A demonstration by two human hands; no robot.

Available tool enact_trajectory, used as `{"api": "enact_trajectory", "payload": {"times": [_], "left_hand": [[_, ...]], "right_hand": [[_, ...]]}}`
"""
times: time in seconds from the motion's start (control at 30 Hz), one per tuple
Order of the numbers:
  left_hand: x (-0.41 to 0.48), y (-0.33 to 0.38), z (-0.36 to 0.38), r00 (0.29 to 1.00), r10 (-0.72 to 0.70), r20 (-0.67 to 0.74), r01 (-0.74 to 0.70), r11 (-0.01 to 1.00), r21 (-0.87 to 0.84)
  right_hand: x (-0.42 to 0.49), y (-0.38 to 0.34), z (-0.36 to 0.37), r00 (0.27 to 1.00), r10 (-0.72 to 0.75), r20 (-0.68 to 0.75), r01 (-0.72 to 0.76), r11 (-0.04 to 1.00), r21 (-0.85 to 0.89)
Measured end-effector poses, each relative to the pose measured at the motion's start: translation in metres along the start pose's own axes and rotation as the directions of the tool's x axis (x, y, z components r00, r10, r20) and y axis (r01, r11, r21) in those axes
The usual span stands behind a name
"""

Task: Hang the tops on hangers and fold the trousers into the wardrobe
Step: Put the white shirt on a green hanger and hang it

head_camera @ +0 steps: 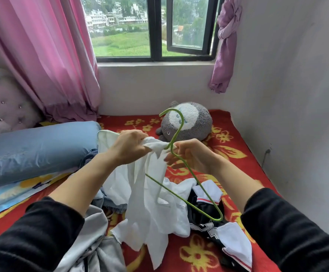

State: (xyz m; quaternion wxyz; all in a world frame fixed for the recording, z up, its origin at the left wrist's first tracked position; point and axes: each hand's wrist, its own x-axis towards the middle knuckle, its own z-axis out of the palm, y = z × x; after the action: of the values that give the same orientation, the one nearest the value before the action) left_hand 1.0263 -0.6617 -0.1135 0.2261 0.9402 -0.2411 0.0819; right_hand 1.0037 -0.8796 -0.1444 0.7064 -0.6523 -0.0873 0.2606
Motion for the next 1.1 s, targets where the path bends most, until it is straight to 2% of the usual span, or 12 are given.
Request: {"api": "enact_trajectory", "payload": {"times": [0.1,0.17,0.23,0.33,0.4,0.5,0.63,0.73,0.8,0.87,1.0,1.1], "left_hand": [[0.0,0.008,-0.009,0.998,0.063,-0.016,-0.064,0.993,-0.099],[0.001,0.014,-0.015,0.995,0.095,-0.012,-0.096,0.986,-0.14],[0.002,0.018,-0.019,0.99,0.138,-0.007,-0.138,0.98,-0.144],[0.002,0.021,-0.024,0.98,0.199,-0.02,-0.2,0.971,-0.128],[0.0,0.02,-0.028,0.98,0.198,-0.025,-0.2,0.974,-0.111],[-0.003,0.011,-0.032,0.99,0.142,-0.018,-0.142,0.988,-0.054],[-0.005,0.003,-0.03,0.994,0.105,-0.011,-0.105,0.992,-0.076],[-0.006,0.001,-0.031,0.996,0.091,-0.009,-0.091,0.994,-0.064],[-0.006,-0.002,-0.033,0.998,0.063,-0.017,-0.063,0.997,-0.04],[-0.007,-0.005,-0.036,0.999,0.002,-0.042,-0.002,1.0,-0.008],[-0.007,-0.016,-0.033,0.983,-0.145,-0.109,0.152,0.987,0.059],[-0.005,-0.024,-0.026,0.963,-0.221,-0.153,0.234,0.969,0.074]], "right_hand": [[0.001,0.01,-0.009,0.994,0.002,-0.11,-0.034,0.958,-0.285],[0.003,0.015,-0.004,1.0,-0.008,0.013,0.013,0.907,-0.421],[0.009,0.024,0.006,0.995,0.04,0.09,0.004,0.895,-0.446],[0.018,0.028,0.016,0.997,-0.04,-0.071,0.0,0.871,-0.492],[0.019,0.024,0.014,0.981,-0.088,-0.172,0.026,0.943,-0.332],[0.015,0.014,0.012,0.976,-0.101,-0.192,0.081,0.991,-0.11],[0.012,0.008,0.013,0.977,-0.13,-0.169,0.065,0.937,-0.343],[0.013,0.006,0.0,0.977,-0.152,-0.152,0.01,0.741,-0.671],[0.013,0.013,-0.015,0.932,-0.25,-0.262,-0.14,0.418,-0.898],[0.006,0.021,-0.034,0.847,-0.343,-0.407,-0.323,0.278,-0.905],[-0.003,0.034,-0.068,0.739,-0.381,-0.556,-0.454,0.327,-0.829],[-0.004,0.035,-0.079,0.709,-0.342,-0.616,-0.419,0.498,-0.759]]}}
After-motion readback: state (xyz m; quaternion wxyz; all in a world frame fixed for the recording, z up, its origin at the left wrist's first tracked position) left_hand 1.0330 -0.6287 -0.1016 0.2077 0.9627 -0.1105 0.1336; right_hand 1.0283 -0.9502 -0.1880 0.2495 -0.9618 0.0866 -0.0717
